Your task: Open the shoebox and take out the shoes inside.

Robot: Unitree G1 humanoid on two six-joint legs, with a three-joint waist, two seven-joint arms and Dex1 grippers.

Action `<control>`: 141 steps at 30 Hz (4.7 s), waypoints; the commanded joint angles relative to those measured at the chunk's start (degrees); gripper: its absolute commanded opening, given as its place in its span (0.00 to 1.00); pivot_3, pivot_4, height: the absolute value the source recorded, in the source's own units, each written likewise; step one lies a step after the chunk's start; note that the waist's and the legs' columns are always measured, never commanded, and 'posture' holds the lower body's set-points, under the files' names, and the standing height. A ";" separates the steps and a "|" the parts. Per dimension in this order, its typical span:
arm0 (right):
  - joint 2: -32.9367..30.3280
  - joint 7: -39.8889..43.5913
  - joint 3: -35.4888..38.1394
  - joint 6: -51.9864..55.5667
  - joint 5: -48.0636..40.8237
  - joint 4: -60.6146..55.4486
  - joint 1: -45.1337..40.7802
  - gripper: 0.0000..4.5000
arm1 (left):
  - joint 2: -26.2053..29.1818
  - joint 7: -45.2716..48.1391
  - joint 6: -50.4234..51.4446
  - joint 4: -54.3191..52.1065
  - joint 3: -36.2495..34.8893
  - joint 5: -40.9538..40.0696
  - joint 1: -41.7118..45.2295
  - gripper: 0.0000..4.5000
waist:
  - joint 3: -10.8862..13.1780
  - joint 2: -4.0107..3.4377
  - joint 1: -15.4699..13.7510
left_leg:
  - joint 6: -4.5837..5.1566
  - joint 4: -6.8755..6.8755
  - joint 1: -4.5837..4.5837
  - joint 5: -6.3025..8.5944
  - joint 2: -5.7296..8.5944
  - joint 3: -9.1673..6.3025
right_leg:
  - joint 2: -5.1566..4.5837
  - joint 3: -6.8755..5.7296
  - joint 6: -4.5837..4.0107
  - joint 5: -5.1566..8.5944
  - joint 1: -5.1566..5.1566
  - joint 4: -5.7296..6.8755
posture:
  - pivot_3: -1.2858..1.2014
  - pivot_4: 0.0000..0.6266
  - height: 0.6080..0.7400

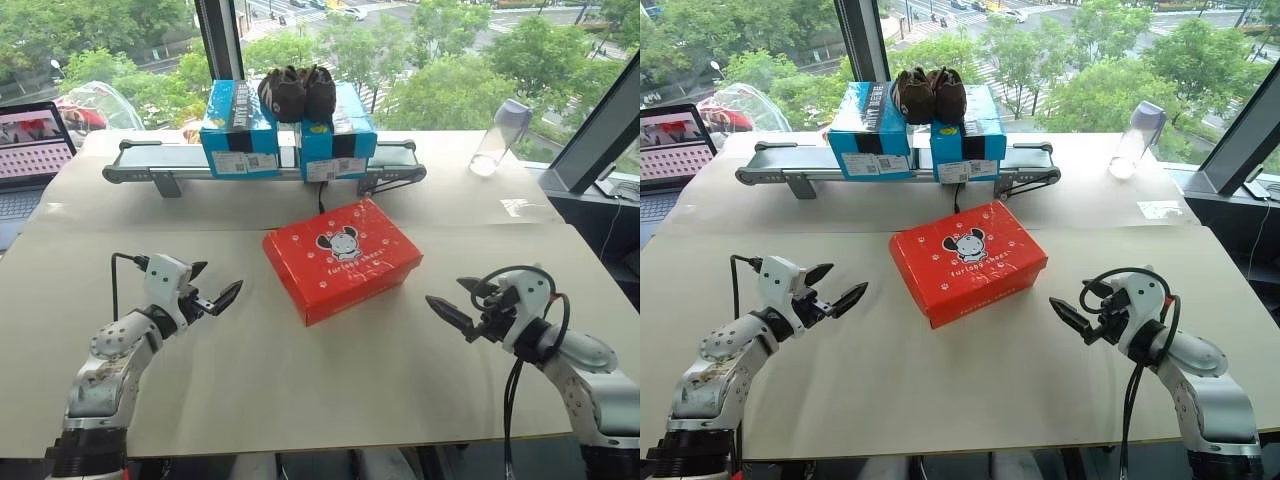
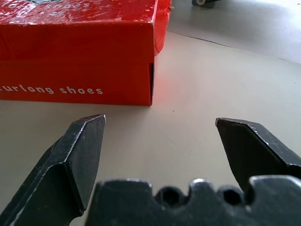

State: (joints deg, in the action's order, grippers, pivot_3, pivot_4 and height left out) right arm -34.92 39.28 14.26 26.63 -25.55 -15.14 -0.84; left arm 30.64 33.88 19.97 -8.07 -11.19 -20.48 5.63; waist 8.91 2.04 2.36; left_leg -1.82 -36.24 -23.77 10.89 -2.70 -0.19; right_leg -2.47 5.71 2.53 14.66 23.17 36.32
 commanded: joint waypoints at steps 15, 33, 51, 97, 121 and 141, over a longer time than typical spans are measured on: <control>-2.82 -1.45 5.01 0.35 -1.28 2.58 -6.57 1.00 | 2.07 3.65 -2.03 2.04 -5.54 -5.53 9.42 1.00 | 0.00 0.01 0.10 | 0.00 -0.15 0.04 0.00 0.03 0.00 | 0.00 0.01 0.02 0.03 0.06 0.41 | 0.52 0.24 1.00; 5.54 -14.23 -4.38 -7.45 12.27 23.49 -20.75 1.00 | -6.34 -10.47 -16.96 26.56 1.00 10.42 21.71 1.00 | 0.01 0.02 0.07 | 0.00 -0.52 0.02 -0.01 0.08 -0.01 | 0.01 0.05 0.03 -0.01 0.01 0.65 | 0.52 0.24 1.00; 15.31 -9.71 -11.33 -11.40 12.25 22.88 -21.01 1.00 | -17.55 -10.82 -16.61 21.17 10.02 13.43 13.62 1.00 | 0.00 -0.01 0.31 | 0.05 -0.49 -0.01 0.03 0.10 -0.06 | -0.01 0.06 -0.09 -0.12 0.04 0.72 | 0.52 0.24 1.00; -16.19 19.76 -8.39 17.28 -4.80 1.94 -27.68 1.00 | 24.98 22.93 12.15 -1.45 -16.16 -16.10 7.31 1.00 | 0.80 0.18 0.27 | 0.03 -0.47 -0.08 0.03 -0.05 -0.01 | 0.00 -0.05 0.08 0.23 0.26 0.66 | 0.52 0.24 1.00; -29.37 23.40 -11.68 33.95 -21.51 -14.87 -22.28 0.15 | 47.33 43.77 29.18 -10.63 -8.83 -31.65 19.09 1.00 | 1.29 0.29 0.25 | 0.04 -0.47 -0.75 0.02 -0.06 0.03 | 0.00 -0.09 0.02 0.26 1.06 0.78 | 0.52 0.24 1.00; -13.20 28.08 -29.44 19.58 -8.09 -3.45 -22.83 0.01 | 49.72 49.74 31.96 -6.49 -20.33 -31.12 13.10 1.00 | 1.34 0.29 0.19 | 0.04 -0.58 -0.72 0.02 -0.10 0.06 | 0.05 -0.09 0.01 0.27 1.08 0.93 | 0.52 0.24 1.00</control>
State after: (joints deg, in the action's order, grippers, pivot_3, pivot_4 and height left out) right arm -48.78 66.38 -15.14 47.61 -33.81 -18.24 -22.75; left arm 80.54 84.43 52.49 -14.84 -28.65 -51.97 18.19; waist 10.25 2.33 2.55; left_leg -1.78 -36.82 -24.47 10.91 -2.81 -0.13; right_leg -2.42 5.62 2.53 14.93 24.24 37.25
